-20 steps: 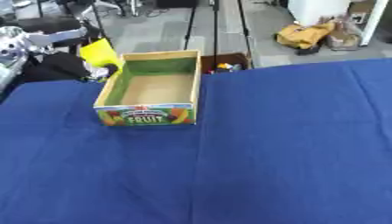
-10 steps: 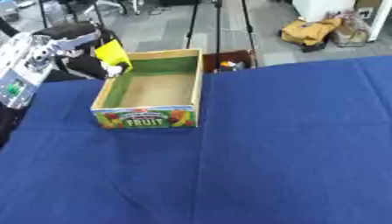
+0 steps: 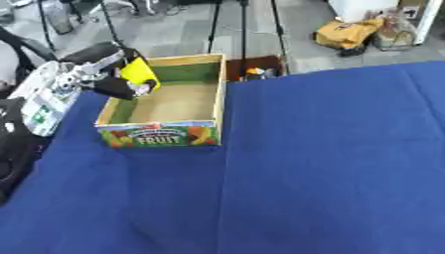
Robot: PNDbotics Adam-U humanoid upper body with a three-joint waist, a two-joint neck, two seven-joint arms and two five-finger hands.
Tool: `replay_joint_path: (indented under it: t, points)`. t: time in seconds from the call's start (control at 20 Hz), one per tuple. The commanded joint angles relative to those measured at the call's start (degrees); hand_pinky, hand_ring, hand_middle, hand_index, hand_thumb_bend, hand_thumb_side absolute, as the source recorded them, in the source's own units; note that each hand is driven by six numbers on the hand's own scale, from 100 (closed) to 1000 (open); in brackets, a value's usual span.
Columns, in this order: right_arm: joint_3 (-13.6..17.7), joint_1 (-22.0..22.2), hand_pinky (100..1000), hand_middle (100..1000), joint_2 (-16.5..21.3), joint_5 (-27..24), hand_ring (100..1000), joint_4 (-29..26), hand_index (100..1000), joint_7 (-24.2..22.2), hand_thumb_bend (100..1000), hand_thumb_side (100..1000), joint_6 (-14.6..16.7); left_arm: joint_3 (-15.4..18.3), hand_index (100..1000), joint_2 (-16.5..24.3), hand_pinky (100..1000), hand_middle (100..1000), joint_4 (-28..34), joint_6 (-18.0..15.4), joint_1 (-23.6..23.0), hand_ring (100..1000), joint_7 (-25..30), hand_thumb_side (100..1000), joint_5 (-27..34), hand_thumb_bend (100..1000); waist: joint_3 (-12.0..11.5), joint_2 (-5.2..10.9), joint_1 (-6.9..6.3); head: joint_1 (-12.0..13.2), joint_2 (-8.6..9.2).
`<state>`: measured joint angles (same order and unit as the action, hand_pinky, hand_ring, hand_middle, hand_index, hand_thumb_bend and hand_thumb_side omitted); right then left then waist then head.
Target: Pick up objects on the table and place them in the box.
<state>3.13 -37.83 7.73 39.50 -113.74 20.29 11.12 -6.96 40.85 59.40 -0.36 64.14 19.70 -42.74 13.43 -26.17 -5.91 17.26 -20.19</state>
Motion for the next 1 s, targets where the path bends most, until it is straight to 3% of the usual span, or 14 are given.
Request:
replay_joint_path:
  t: [0.05,0.45,0.7,0.8,0.9,1.0]
  points:
    - [-0.04,-0.99,707,476,0.78,-0.63,793,-0.85,810,0.00,221,657,-0.13,1.06,736,0.69,467,523,-1.59,-0.52,1.47,546,-2.37,556,0.67,100,0.28,0.90,0.11,0.66,1.15]
    - [0.01,-1.41,705,470,0.86,-1.20,792,-0.85,809,0.13,229,660,-0.37,1.21,790,-0.39,502,567,-4.86,-1.50,1.54,588,-3.23,580,0.64,100,1.25,-0.22,-0.10,1.52,1.77]
    - [0.08,-1.25,704,468,0.84,-1.39,792,-0.85,808,0.27,227,659,-0.50,0.94,937,-0.64,541,723,-5.51,-1.45,1.25,702,-1.52,641,-1.22,100,1.37,-0.31,-0.17,1.34,1.73]
    - [0.10,-1.17,704,468,0.81,-1.41,792,-0.85,808,0.33,225,658,-0.53,0.73,981,-0.78,605,802,-5.42,-1.89,1.19,776,0.06,693,-2.00,310,1.35,-0.22,-0.16,1.19,1.50]
    - [0.11,-1.10,704,470,0.75,-1.38,792,-0.85,808,0.38,221,657,-0.54,0.51,1000,-0.83,696,875,-4.82,-2.78,1.17,845,1.64,738,-2.61,458,1.29,-0.05,-0.16,0.81,1.19]
    - [0.03,-1.11,705,471,0.61,-1.33,792,-0.85,808,0.38,218,656,-0.47,0.62,1000,-0.74,726,915,-4.18,-3.28,1.18,875,2.47,755,-3.51,516,1.29,0.15,-0.11,0.61,1.04]
